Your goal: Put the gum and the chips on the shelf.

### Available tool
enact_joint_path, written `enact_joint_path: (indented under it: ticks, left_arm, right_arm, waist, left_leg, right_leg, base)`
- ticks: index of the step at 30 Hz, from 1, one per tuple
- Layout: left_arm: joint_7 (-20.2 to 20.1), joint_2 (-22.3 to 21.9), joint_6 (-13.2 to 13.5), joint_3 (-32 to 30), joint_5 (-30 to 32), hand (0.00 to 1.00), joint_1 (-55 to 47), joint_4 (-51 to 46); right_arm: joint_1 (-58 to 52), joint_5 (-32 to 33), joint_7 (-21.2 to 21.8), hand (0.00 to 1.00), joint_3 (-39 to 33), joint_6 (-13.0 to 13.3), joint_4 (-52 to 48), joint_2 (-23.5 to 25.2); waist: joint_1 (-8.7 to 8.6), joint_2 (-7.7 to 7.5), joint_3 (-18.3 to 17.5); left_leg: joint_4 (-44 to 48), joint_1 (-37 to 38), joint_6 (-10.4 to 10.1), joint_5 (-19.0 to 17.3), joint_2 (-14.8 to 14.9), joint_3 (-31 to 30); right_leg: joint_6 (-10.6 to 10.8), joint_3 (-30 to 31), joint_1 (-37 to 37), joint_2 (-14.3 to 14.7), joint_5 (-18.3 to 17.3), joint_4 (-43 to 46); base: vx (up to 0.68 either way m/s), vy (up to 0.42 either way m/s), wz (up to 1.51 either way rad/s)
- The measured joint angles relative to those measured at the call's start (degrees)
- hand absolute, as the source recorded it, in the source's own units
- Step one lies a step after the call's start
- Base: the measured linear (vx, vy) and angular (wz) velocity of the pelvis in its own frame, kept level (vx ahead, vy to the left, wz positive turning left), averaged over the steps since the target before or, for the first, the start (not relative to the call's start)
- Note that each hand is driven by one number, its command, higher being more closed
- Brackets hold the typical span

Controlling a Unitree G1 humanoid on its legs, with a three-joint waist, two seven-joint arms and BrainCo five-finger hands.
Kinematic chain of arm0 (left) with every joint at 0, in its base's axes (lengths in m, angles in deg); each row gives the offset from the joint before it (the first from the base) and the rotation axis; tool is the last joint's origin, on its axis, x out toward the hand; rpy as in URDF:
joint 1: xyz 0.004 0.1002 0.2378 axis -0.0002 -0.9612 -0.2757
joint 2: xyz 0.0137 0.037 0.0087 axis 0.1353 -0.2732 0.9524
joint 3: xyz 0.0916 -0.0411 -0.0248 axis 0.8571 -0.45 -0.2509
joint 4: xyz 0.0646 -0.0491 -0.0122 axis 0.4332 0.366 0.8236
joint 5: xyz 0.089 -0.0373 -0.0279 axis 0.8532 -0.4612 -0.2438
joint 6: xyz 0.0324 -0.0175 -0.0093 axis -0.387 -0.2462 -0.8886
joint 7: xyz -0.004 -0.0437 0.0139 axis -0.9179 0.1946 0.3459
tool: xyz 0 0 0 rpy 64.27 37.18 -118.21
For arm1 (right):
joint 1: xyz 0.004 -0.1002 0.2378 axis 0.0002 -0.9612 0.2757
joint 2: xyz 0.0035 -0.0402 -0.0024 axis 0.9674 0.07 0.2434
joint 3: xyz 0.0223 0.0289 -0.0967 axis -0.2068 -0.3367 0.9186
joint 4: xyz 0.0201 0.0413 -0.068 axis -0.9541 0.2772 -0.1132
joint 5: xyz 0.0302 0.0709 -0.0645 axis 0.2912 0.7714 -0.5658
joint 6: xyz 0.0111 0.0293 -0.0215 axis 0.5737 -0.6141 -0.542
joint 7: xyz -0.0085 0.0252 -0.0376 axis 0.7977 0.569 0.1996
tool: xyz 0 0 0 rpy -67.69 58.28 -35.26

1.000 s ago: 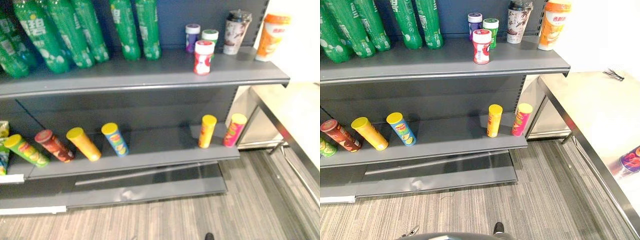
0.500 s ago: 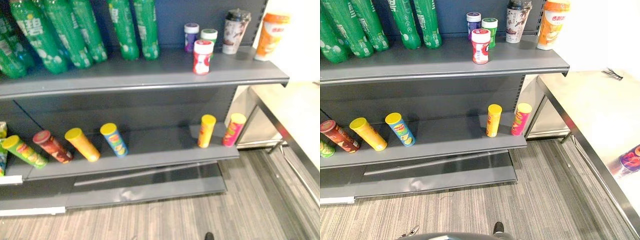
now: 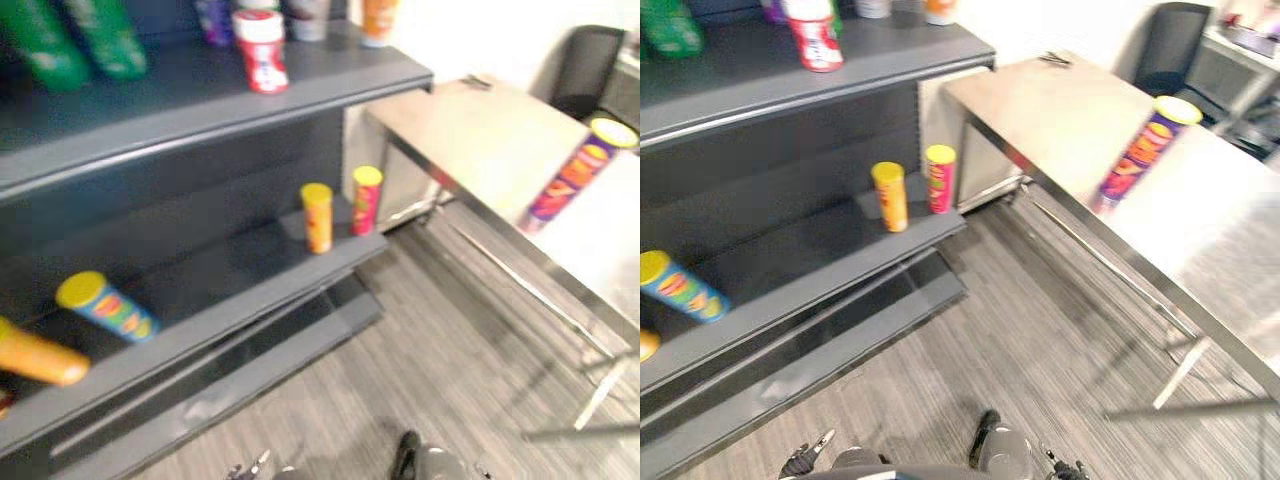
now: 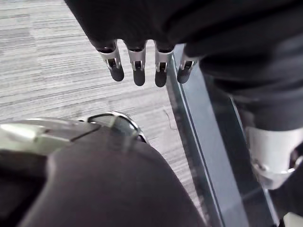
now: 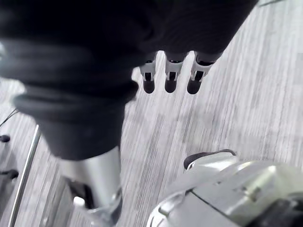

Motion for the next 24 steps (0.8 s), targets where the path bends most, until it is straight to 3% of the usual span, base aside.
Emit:
enact_joint_path:
  ticks: [3, 6, 11, 14, 18, 20, 21, 22, 23, 24]
  left_arm:
    - [-0.04, 0.46, -0.06, 1.25, -0.03, 0.0, 0.76, 0.07]
    - [-0.15, -0.16, 0.04, 1.42, -0.02, 0.0, 1.7, -0.05]
    - [-0.29, -0.18, 0.01, 1.48, 0.02, 0.0, 2.17, -0.02]
    - [-0.25, -0.4, -0.04, 1.08, 0.02, 0.0, 2.23, -0.05]
    - [-0.14, -1.23, -0.05, 0.49, 0.0, 0.0, 2.32, 0.04]
    - [-0.1, -1.37, -0.06, -0.58, -0.08, 0.0, 2.52, -0.02]
    - [-0.03, -1.7, -0.05, -1.45, -1.57, 0.0, 2.48, -0.85]
    - [-0.07, -1.93, 0.16, -1.58, -4.05, 0.0, 1.78, -2.16]
    - [-0.1, -1.95, 0.41, -1.69, -5.61, 0.0, 1.02, -3.15]
    - [-0.12, -2.0, 0.83, -1.71, -6.68, 0.0, 0.46, -3.84]
  right_arm:
    - [0.28, 0.0, -0.07, 0.0, 0.36, -0.34, 0.63, -0.17]
    - [0.61, 0.05, -0.06, 0.0, 0.69, -0.34, 0.57, -0.63]
    - [0.69, 0.06, 0.02, 0.0, 1.22, -0.3, 0.55, -1.17]
    - [0.73, 0.06, 0.07, 0.0, 0.93, -0.31, 0.55, -1.22]
    - [1.29, 0.74, 0.05, 0.0, -1.01, -0.23, 0.6, -1.08]
    - [1.5, 1.96, 0.11, 0.0, -0.98, -0.12, 1.44, -1.01]
    - [1.54, 2.42, 0.11, 0.0, -0.96, 0.23, 2.41, -1.18]
    - [1.46, 2.72, 0.04, 0.0, -0.85, 0.55, 3.03, -1.33]
    - [1.41, 2.79, 0.05, 0.0, -0.67, 0.62, 3.05, -1.33]
    - [1.33, 2.82, 0.02, 0.0, -0.43, 0.78, 3.04, -1.5]
  waist:
    - [-0.39, -0.46, -0.07]
    - [-1.58, 0.36, 0.02]
    - [-1.94, 0.97, -0.21]
    - [-2.17, 1.45, 0.09]
    - [-3.4, 2.11, 0.65]
    - [-3.45, 1.83, 0.8]
    - [-3.42, 1.84, 0.85]
    - [-3.31, 1.92, 1.05]
    - [-3.18, 1.77, 1.15]
    - [-3.1, 1.16, 1.6]
  left_leg:
    - [-1.24, 0.46, -0.46, 1.48, -0.62, 4.68]
    - [-4.54, 2.49, -1.81, 4.16, -1.42, 7.46]
    - [-6.3, 3.45, -3.16, 6.58, -0.31, 9.13]
    - [-5.98, 3.44, -3.34, 6.91, 0.28, 9.26]
    - [-3.94, 3.27, -3.47, 7.18, 1.32, 9.15]
    - [1.49, 2.97, -3.47, 7.17, 3.6, 8.91]
    - [7.66, 2.37, -3.32, 7.26, 6.91, 7.42]
    - [13.73, 1.23, -0.85, 8.45, 9.87, 2.77]
    - [18.18, -0.73, 3.31, 10.42, 11.05, -3.19]
    - [22.2, -4.19, 5.13, 11.33, 11.01, -11.14]
  right_leg:
    - [1.27, -2.57, 1.54, 0.17, 0.11, -5.46]
    - [2.91, -1.2, 2.94, 2.53, 1.18, -10.96]
    - [2.49, 0.5, 3.04, 5.34, 0.98, -13.25]
    - [1.48, 0.55, 1.9, 5.35, 0.08, -11.19]
    - [1.15, 0.55, -0.97, 3.88, -4.85, -4.1]
    - [0.4, 1.54, -2.06, 3.8, -7.79, -0.34]
    - [-0.38, 2.5, -2.13, 4.47, -9.27, 1.58]
    - [-1.21, 4.14, -1.8, 5.98, -10.52, 3.0]
    - [-1.9, 5.86, -1.34, 7.22, -11.13, 3.24]
    - [-2.28, 7.83, -0.56, 8.27, -11.32, 2.71]
  base:
    - [0.03, -0.081, -0.77]
    - [-0.03, -0.131, -0.52]
    - [-0.08, -0.088, -0.22]
    - [-0.09, -0.006, -0.04]
    - [-0.06, -0.029, -0.01]
    - [0.01, -0.152, -0.26]
    - [0.04, -0.197, -0.58]
    - [0.05, -0.279, -0.8]
    - [0.07, -0.223, -0.9]
    - [0.11, -0.183, -0.93]
